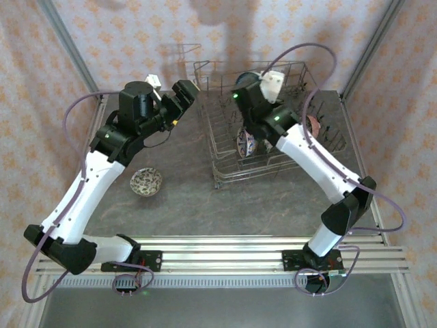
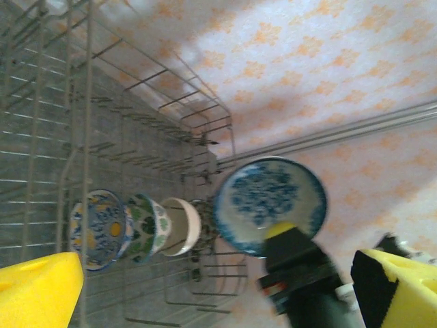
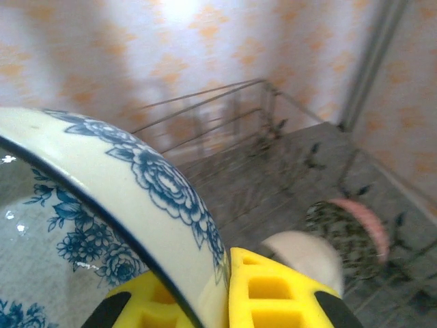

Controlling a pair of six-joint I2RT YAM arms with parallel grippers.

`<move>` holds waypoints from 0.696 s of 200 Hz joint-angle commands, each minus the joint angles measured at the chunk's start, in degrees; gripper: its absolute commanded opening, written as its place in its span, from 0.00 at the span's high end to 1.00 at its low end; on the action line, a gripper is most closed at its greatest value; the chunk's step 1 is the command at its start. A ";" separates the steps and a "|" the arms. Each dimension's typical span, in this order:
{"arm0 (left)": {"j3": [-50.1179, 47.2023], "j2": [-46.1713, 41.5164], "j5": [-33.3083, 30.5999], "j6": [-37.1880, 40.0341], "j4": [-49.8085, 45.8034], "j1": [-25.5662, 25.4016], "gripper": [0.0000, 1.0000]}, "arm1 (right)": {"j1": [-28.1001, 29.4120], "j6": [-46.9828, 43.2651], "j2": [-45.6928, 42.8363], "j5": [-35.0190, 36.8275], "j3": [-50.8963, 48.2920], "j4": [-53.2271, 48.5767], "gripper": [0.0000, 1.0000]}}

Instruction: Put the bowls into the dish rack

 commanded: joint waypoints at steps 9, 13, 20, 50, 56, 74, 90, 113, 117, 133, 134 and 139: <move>0.48 3.66 4.24 10.60 -4.05 2.42 0.01 | -6.76 -4.20 3.55 4.99 6.18 -5.63 1.00; 0.45 4.30 4.81 11.53 -3.98 2.46 0.01 | -7.78 -4.95 4.38 5.20 7.10 -6.04 1.00; 0.75 5.56 5.66 13.04 -4.27 2.55 0.02 | -9.22 -6.13 5.84 5.72 8.45 -6.55 1.00; 3.46 12.53 9.44 17.78 -6.57 2.68 0.03 | -14.68 -9.86 13.42 6.12 16.97 -10.20 1.00; 4.25 14.30 10.32 18.51 -6.77 2.68 0.04 | -15.59 -10.54 15.08 6.38 18.93 -11.00 1.00; 6.22 18.83 12.35 19.89 -7.49 2.62 0.07 | -17.48 -12.92 20.08 8.17 24.59 -13.25 1.00; 7.56 22.06 13.12 20.76 -7.90 2.55 0.10 | -19.24 -14.27 24.56 9.64 29.72 -15.99 1.00; 9.22 25.59 13.98 22.03 -8.25 2.37 0.17 | -21.35 -15.69 29.32 10.84 34.79 -17.95 1.00; 9.31 26.04 14.15 22.12 -8.08 2.39 0.19 | -21.74 -16.10 29.77 10.98 34.84 -17.58 1.00; 9.82 27.82 14.94 22.29 -7.70 2.07 0.25 | -23.14 -17.48 31.20 10.80 34.97 -16.03 1.00; 9.84 27.90 14.95 22.35 -7.68 2.04 0.25 | -23.26 -17.57 31.28 10.80 34.95 -15.95 1.00; 10.02 28.38 15.14 22.48 -7.72 2.01 0.27 | -23.65 -18.02 31.79 10.74 35.04 -15.49 1.00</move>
